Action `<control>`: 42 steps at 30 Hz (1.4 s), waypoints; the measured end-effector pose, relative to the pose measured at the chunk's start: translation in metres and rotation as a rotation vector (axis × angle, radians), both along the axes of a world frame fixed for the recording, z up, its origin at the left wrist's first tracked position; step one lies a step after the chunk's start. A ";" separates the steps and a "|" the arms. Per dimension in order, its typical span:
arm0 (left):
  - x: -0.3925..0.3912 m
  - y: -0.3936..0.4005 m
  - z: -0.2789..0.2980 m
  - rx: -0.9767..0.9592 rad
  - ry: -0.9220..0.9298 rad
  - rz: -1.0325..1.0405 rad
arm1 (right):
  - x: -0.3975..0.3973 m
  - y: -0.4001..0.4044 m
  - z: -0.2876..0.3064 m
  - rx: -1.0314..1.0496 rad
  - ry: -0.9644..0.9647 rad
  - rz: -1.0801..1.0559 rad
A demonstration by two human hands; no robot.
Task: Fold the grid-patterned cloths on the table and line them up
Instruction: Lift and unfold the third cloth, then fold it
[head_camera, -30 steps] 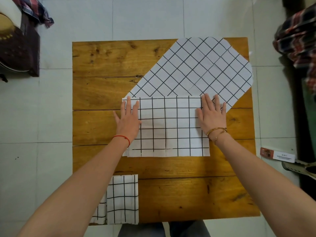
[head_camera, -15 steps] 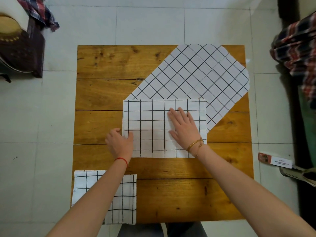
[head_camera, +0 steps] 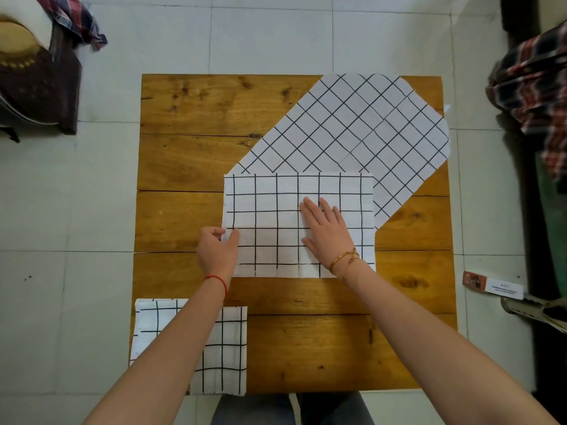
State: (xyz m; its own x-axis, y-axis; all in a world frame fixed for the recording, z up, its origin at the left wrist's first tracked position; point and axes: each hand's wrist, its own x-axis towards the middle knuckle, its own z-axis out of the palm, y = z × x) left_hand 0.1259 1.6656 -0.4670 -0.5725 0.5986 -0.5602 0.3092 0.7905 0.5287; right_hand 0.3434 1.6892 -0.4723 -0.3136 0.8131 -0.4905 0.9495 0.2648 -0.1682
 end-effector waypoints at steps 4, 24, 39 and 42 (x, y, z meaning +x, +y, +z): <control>-0.004 -0.001 0.009 0.044 -0.156 0.059 | -0.001 0.000 0.000 0.000 0.003 -0.004; -0.004 -0.005 0.084 0.285 -0.450 -0.529 | -0.064 -0.006 -0.007 0.037 0.008 0.091; 0.072 -0.005 0.045 0.247 -0.445 -0.578 | 0.020 -0.019 0.003 0.242 0.056 -0.261; 0.083 -0.006 0.036 0.205 -0.518 -0.589 | 0.034 -0.024 0.004 0.261 0.029 -0.310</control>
State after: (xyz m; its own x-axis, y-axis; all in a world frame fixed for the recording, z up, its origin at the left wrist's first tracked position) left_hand 0.2093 1.6597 -0.4307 0.1706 0.8408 -0.5139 0.3209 0.4457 0.8357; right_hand 0.3771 1.6650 -0.4683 -0.0444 0.9674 -0.2492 0.9869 0.0037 -0.1614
